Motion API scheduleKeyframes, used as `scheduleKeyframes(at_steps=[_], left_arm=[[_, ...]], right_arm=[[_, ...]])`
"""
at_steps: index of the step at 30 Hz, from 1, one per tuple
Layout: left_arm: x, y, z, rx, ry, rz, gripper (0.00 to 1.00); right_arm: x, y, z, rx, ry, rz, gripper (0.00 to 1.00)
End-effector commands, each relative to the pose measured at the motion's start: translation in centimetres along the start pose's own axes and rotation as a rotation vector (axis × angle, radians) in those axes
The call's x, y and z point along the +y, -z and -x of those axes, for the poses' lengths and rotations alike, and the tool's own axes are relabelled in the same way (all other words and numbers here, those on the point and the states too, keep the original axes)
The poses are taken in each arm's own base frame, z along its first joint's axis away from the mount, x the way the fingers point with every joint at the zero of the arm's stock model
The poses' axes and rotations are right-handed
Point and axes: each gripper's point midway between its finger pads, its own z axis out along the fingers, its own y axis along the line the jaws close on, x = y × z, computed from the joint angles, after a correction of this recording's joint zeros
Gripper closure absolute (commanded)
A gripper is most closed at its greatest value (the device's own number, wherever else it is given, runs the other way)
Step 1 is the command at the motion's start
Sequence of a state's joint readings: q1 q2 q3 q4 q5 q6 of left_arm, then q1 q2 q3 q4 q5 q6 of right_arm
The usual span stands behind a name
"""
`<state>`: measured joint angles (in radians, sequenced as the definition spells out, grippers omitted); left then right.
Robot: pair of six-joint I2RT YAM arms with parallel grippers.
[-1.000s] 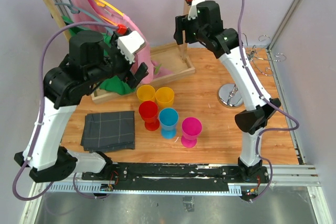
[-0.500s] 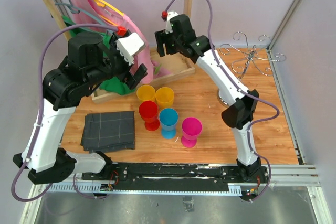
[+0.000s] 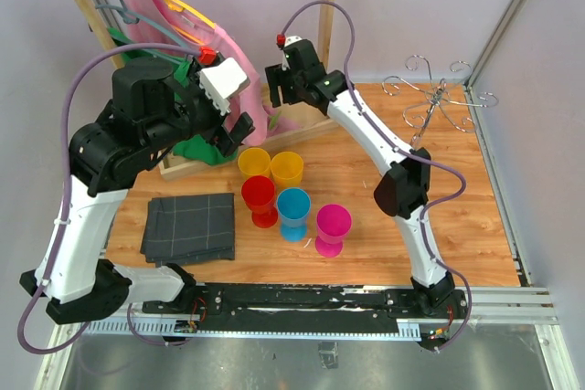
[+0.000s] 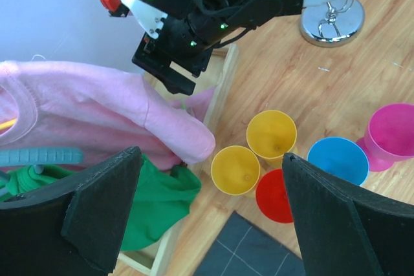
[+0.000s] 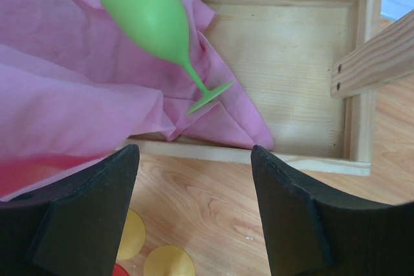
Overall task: Take the wine glass off the wine glass rack
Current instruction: Pick up the wine glass at the center of the board.
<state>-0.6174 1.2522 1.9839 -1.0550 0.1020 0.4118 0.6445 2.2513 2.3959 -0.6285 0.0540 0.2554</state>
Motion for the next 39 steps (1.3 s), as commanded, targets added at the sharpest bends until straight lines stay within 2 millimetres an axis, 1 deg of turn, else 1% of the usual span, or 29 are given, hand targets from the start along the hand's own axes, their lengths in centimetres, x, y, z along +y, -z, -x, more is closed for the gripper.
scheduleKeyframes(at_steps=[1, 5, 9, 13, 19, 24, 31, 39], left_arm=[[0.1, 0.1, 1.0, -0.041, -0.002, -0.002, 0.05], [-0.1, 0.1, 1.1, -0.044, 0.003, -0.015, 0.05], [-0.4, 0.0, 1.1, -0.046, 0.008, -0.03, 0.05], [-0.5, 0.0, 1.1, -0.048, 0.009, -0.036, 0.05], [-0.5, -0.2, 1.3, -0.049, 0.009, -0.037, 0.05], [-0.6, -0.2, 1.3, -0.051, 0.011, -0.043, 0.05], [-0.6, -0.4, 1.2, -0.046, 0.012, -0.043, 0.05], [-0.6, -0.5, 1.1, -0.043, 0.01, -0.044, 0.05]], right_arm=[[1.0, -2.3, -1.0, -0.001, -0.064, -0.009, 0.28], [1.0, -3.8, -2.3, 0.022, -0.099, -0.02, 0.28], [0.9, -4.9, -3.8, 0.043, -0.134, -0.033, 0.28], [0.7, -5.7, -4.6, 0.052, -0.16, -0.053, 0.28], [-0.3, -6.8, -5.8, 0.066, -0.216, -0.116, 0.28], [-0.4, -8.0, -7.4, 0.101, -0.252, -0.13, 0.28], [-0.3, -8.9, -8.5, 0.114, -0.287, -0.134, 0.28], [0.0, -10.2, -9.1, 0.109, -0.359, -0.128, 0.28]])
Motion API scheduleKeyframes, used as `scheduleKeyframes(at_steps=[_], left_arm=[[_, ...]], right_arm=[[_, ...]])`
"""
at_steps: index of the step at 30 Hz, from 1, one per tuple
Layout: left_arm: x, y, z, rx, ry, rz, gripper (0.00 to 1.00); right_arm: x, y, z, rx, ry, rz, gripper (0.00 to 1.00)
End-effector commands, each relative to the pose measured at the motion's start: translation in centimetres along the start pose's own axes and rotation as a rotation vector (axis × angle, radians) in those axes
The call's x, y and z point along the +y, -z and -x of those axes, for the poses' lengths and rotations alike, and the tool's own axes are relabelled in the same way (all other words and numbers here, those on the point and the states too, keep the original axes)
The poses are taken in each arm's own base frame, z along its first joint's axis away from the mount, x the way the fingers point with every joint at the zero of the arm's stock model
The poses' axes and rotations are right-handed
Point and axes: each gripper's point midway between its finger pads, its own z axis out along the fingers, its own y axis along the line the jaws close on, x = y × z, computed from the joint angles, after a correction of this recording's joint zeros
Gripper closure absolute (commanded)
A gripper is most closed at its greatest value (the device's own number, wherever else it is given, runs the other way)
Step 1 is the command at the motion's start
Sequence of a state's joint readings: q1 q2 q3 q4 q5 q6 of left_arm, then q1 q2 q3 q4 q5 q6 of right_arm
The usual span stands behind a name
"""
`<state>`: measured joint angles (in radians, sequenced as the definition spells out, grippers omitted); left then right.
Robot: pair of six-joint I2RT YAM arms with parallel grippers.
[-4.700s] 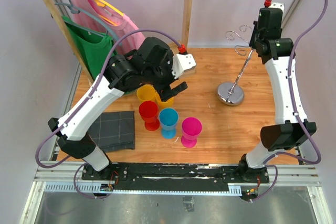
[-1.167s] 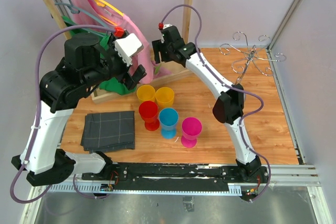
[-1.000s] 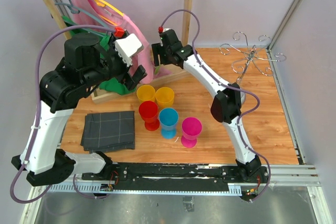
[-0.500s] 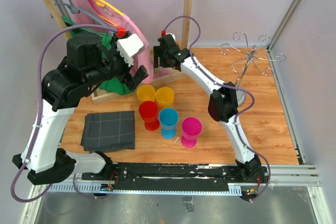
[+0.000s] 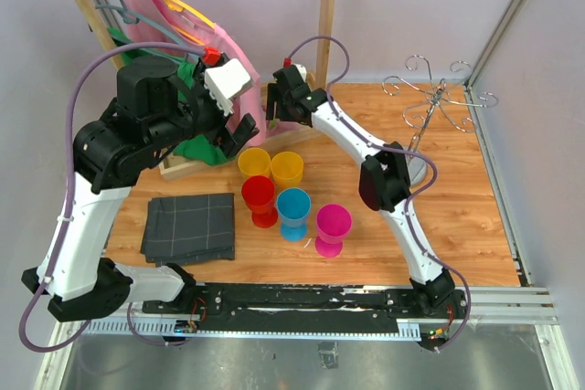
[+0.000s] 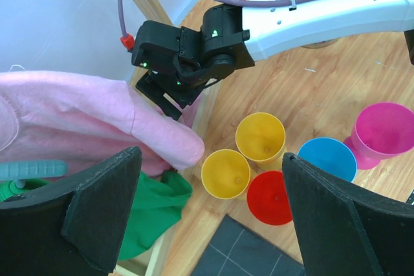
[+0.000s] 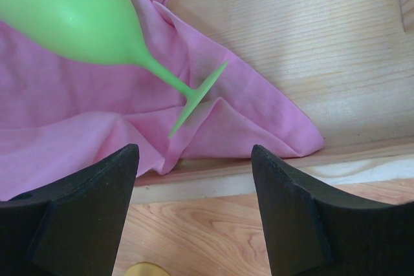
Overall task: Take the wine glass off the wine glass rack
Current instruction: Pick up the wine glass at the center of the board.
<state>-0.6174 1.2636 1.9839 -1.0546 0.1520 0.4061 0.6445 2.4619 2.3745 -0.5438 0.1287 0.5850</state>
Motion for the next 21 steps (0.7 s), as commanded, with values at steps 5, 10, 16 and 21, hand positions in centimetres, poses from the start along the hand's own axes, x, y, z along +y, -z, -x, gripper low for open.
scheduleKeyframes(at_steps=[5, 10, 16, 21], left_arm=[[0.3, -0.1, 1.1, -0.035, 0.001, 0.006, 0.05], [0.3, -0.2, 1.0, -0.032, 0.002, 0.004, 0.05], [0.2, -0.3, 0.8, -0.027, 0.002, 0.002, 0.05], [0.2, -0.4, 0.8, -0.027, 0.003, 0.0, 0.05]], right_arm=[[0.0, -2.0, -2.0, 0.021, -0.082, -0.025, 0.29], [-0.6, -2.4, -2.3, 0.019, -0.108, -0.054, 0.3], [-0.5, -2.9, -2.0, 0.006, -0.131, -0.057, 0.36], [-0.7, -3.2, -2.5, 0.012, -0.138, -0.067, 0.39]])
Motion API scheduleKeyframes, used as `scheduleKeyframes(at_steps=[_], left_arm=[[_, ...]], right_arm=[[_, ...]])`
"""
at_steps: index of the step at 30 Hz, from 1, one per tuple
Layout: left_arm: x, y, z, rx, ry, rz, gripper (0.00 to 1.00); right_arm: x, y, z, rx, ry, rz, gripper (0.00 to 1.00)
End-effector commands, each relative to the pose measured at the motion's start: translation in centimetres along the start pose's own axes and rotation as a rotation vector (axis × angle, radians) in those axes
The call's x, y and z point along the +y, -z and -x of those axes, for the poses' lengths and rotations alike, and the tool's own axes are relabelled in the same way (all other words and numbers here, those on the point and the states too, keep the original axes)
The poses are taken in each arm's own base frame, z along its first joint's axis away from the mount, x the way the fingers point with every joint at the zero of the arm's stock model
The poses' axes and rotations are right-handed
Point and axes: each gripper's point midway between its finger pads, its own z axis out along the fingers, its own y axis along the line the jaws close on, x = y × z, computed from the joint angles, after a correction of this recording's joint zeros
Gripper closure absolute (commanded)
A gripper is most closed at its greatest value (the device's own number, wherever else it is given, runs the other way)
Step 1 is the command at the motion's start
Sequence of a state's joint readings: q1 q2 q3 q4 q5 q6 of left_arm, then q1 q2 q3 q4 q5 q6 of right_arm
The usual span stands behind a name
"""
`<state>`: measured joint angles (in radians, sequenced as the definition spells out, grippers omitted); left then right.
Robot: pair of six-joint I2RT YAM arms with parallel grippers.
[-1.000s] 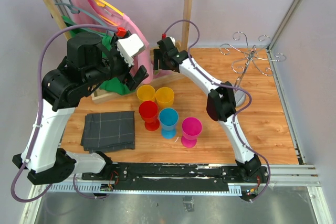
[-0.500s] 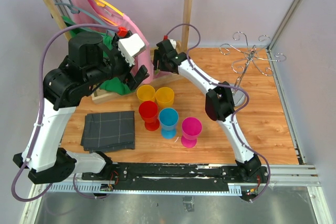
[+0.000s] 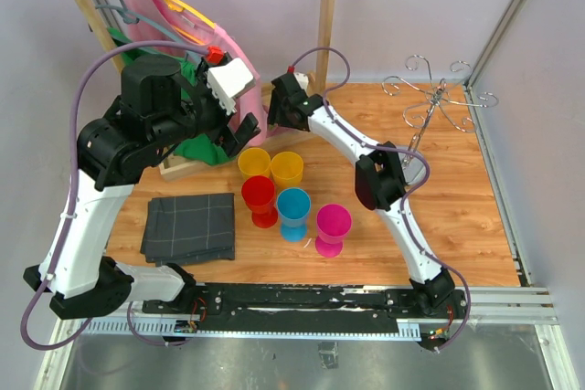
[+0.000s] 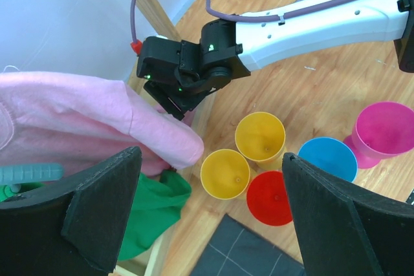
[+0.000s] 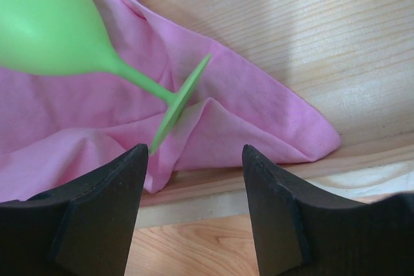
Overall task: Take the wine glass off the wine glass rack
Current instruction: Pick up the wine glass at the center of the board.
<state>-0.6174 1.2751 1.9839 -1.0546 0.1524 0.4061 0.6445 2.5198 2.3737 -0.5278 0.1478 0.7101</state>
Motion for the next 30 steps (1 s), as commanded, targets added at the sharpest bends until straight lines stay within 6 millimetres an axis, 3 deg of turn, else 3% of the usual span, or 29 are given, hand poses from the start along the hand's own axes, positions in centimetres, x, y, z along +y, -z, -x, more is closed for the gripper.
scheduleKeyframes(at_steps=[1, 7, 18, 24, 30], left_arm=[[0.2, 0.1, 1.1, -0.038, 0.001, 0.004, 0.05], [0.2, 0.1, 1.0, -0.038, -0.001, 0.002, 0.05], [0.2, 0.0, 0.9, -0.034, -0.003, 0.001, 0.06], [0.0, -0.2, 0.6, -0.027, -0.001, -0.008, 0.05], [0.0, -0.4, 0.5, -0.021, -0.004, -0.012, 0.05]], right_arm=[[-0.3, -0.8, -0.5, -0.012, -0.022, -0.032, 0.39], [-0.9, -1.1, -0.7, -0.021, -0.031, -0.052, 0.42], [0.2, -1.4, 1.1, -0.099, -0.089, -0.001, 0.42], [-0.3, -1.7, 1.4, -0.112, -0.096, -0.015, 0.43], [-0.5, -1.9, 1.4, -0.127, -0.1, -0.019, 0.56]])
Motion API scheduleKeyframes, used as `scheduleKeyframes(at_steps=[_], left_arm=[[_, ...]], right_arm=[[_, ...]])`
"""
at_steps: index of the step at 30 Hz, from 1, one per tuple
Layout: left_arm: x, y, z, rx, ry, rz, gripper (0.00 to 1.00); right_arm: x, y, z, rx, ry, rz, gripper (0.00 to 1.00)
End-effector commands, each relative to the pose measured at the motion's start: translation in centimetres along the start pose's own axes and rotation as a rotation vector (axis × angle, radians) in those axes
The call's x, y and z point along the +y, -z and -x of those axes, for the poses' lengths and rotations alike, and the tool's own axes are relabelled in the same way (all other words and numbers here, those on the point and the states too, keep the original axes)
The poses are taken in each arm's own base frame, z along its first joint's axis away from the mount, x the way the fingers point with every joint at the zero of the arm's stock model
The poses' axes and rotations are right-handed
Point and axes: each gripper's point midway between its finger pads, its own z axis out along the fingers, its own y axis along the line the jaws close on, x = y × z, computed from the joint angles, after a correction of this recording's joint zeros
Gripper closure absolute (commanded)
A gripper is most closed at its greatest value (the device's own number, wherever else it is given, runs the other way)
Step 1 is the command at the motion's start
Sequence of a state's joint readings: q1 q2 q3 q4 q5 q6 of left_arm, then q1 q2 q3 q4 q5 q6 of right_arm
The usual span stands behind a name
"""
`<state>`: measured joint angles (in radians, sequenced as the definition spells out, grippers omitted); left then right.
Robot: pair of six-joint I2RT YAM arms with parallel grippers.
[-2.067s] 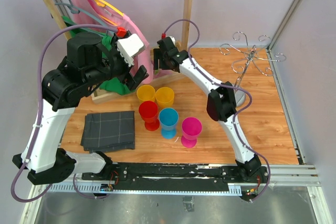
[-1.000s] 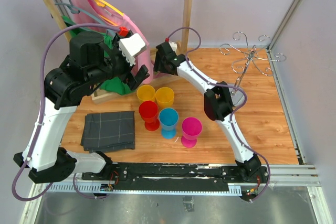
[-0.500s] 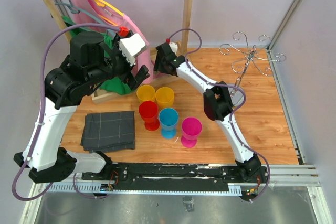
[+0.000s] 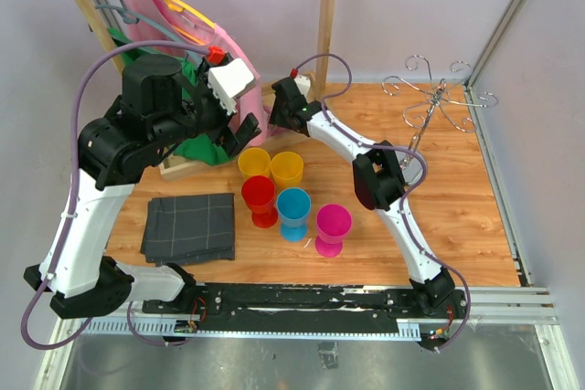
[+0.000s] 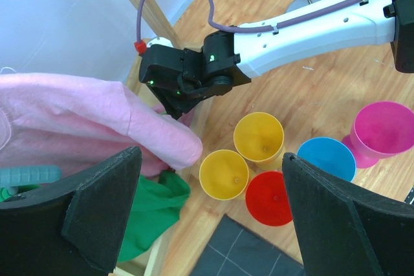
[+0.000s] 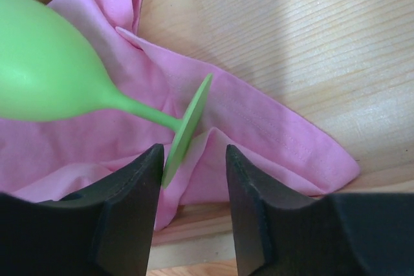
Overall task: Take the wine glass off the wine glass rack
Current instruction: Pick up the wine glass at the center of the board.
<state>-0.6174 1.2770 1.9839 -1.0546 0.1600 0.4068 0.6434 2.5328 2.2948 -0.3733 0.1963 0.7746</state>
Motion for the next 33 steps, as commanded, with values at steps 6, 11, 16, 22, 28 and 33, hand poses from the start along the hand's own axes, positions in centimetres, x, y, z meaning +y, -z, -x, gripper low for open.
scheduleKeyframes(at_steps=[6, 11, 16, 22, 28, 33], left_arm=[[0.1, -0.4, 0.4, -0.018, -0.005, -0.004, 0.05], [0.0, -0.4, 0.3, -0.015, -0.004, -0.006, 0.05], [0.0, -0.3, 0.3, -0.017, -0.006, -0.006, 0.05], [0.0, -0.3, 0.4, -0.02, -0.004, -0.008, 0.05], [-0.1, -0.3, 0.5, -0.026, -0.003, -0.014, 0.05], [-0.2, -0.2, 0.5, -0.027, -0.003, -0.018, 0.05]], right_arm=[[-0.3, 0.0, 1.1, -0.049, -0.024, -0.021, 0.66], [-0.4, -0.1, 0.9, -0.045, -0.024, -0.024, 0.84], [-0.8, 0.2, 1.2, -0.057, -0.019, -0.037, 0.99], [-1.3, 1.4, 2.2, -0.098, -0.003, -0.063, 0.99], [-1.5, 3.0, 3.7, -0.156, 0.039, -0.079, 0.99], [-1.0, 4.2, 4.8, -0.197, 0.04, -0.049, 0.99]])
